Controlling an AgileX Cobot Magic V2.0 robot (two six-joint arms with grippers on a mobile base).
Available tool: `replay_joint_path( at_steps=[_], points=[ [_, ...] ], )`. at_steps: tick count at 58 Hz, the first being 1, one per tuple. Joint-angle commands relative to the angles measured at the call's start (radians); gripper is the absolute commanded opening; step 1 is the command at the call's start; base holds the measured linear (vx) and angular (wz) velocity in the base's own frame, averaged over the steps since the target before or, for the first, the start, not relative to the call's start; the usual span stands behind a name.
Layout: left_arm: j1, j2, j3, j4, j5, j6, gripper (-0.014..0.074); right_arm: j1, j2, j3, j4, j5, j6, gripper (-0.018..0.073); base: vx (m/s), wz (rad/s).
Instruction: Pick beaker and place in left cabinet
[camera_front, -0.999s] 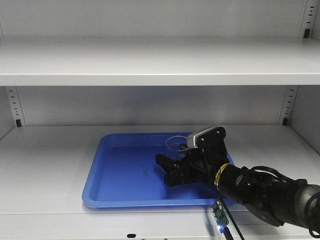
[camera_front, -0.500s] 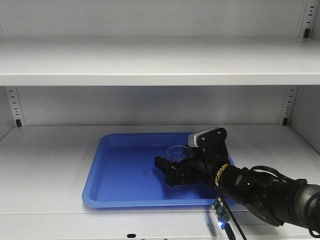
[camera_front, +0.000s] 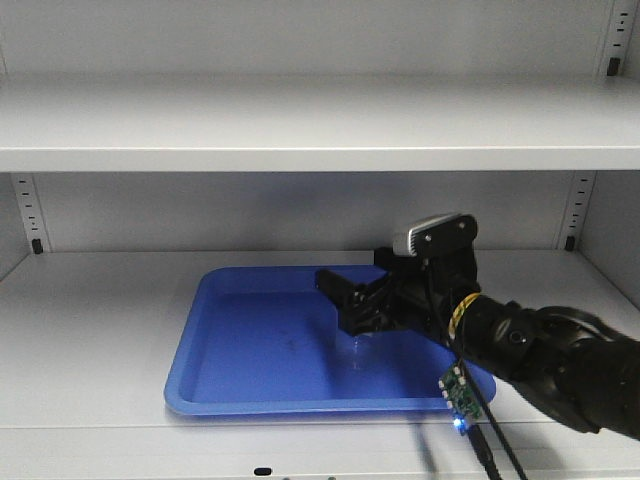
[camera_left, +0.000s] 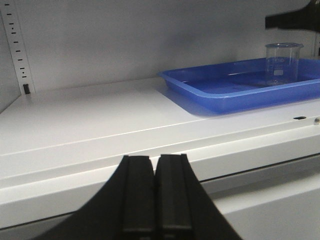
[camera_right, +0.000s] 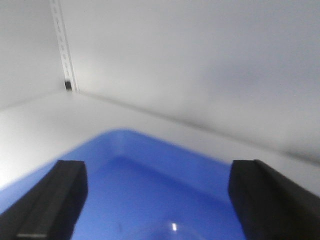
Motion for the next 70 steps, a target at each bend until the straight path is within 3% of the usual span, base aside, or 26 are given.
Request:
replay_joint_path(
  at_steps=[1, 7, 14, 15, 23, 30, 46, 70],
  points=[
    [-0.004, -0.018, 0.016, -0.008, -0.083, -0.003, 0.0001, -0.002, -0.09, -0.034, 0.021, -0.012, 0.032, 0.0515, 0.0, 0.0],
    [-0.004, -0.018, 0.016, -0.008, -0.083, -0.003, 0.0001, -0.002, -0.128, -0.034, 0.013, 0.126, 0.122, 0.0321, 0.0, 0.0],
    [-0.004, -0.018, 0.016, -0.008, -0.083, -0.003, 0.0001, -0.002, -0.196, -0.031, 0.006, 0.364, 0.201, -0.0003, 0.0, 0.0],
    [-0.004, -0.018, 0.016, -0.008, -0.083, -0.003, 0.0001, -0.002, -0.205, -0.031, 0.006, 0.404, 0.208, -0.0016, 0.0, 0.0],
    [-0.004, -0.018, 0.016, -0.008, -0.083, -0.003, 0.0001, -0.002, -0.311, 0.002, 0.005, 0.61, 0.19, -0.0011, 0.0, 0.0],
    [-0.004, -0.018, 0.016, -0.008, -0.083, -0.003, 0.0001, -0.002, -0.425, 0.137, 0.009, 0.6, 0.102, -0.0008, 0.0, 0.0],
    [-0.004, -0.018, 0.016, -0.008, -0.083, -0.003, 0.0001, -0.002, -0.686, 0.413, 0.011, 0.605, 0.098, -0.0009, 0.0, 0.0],
    [-0.004, -0.018, 0.016, -0.008, -0.083, -0.003, 0.0001, -0.003, -0.849, 0.583, 0.013, 0.617, 0.097, -0.0009, 0.0, 0.0]
  ],
)
